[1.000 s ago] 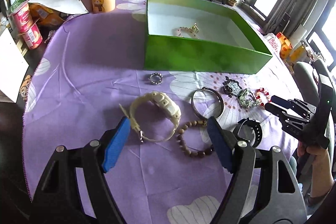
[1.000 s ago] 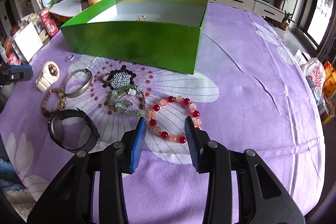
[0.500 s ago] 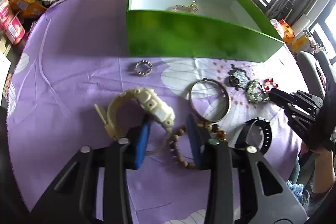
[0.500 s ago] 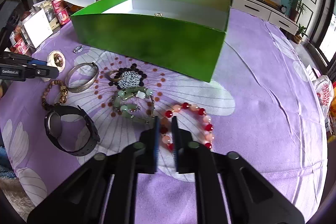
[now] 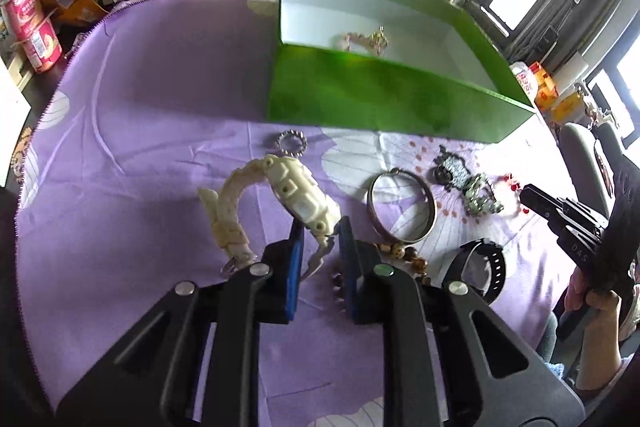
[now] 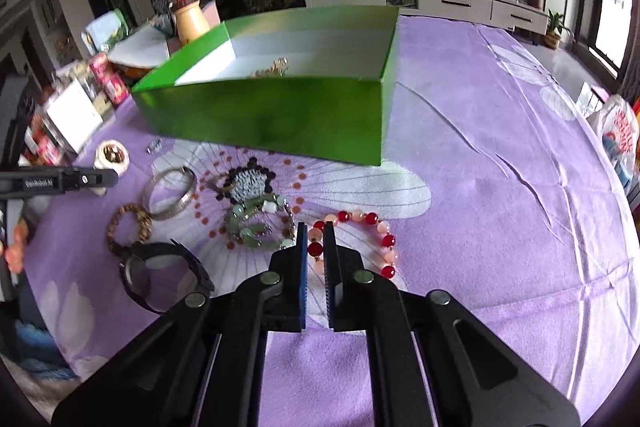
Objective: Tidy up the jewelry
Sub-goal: 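Lift both held pieces into the green box and open both tools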
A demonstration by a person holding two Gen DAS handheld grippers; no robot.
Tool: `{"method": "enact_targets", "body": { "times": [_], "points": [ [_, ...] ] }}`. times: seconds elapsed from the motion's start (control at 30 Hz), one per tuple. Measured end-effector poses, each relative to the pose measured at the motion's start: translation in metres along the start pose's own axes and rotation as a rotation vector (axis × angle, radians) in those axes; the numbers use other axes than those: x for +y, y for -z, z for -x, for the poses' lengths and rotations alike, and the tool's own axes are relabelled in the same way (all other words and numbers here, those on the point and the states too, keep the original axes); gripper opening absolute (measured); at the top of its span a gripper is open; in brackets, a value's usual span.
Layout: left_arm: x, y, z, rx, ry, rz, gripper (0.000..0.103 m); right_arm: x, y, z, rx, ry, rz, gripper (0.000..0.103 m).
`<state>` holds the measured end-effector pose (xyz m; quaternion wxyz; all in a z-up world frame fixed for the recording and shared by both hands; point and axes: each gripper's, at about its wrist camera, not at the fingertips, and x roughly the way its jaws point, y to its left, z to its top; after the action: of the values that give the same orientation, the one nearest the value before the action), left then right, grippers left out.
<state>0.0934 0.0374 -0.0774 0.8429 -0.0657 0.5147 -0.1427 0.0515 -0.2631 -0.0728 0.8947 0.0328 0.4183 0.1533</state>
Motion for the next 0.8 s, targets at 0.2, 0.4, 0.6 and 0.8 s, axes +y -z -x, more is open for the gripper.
{"method": "enact_targets", "body": {
  "times": [0.2,0.4,0.6,0.8],
  "points": [
    [0.001,-0.005,0.018,-0.045,0.026,0.015,0.017,-0.011,-0.008,0.019,-0.051,-0.084,-0.104,0.007],
    [0.003,-0.012,0.036,-0.086,0.056,0.024,0.017,-0.014,-0.018,0.035,-0.099,-0.16,-0.161,0.007],
    [0.0,-0.024,0.05,-0.121,0.078,0.026,0.017,-0.005,-0.035,0.049,-0.15,-0.189,-0.142,0.007],
    [-0.003,-0.044,0.056,-0.147,0.099,0.028,0.017,0.001,-0.056,0.057,-0.203,-0.182,-0.103,0.007]
  ]
}}
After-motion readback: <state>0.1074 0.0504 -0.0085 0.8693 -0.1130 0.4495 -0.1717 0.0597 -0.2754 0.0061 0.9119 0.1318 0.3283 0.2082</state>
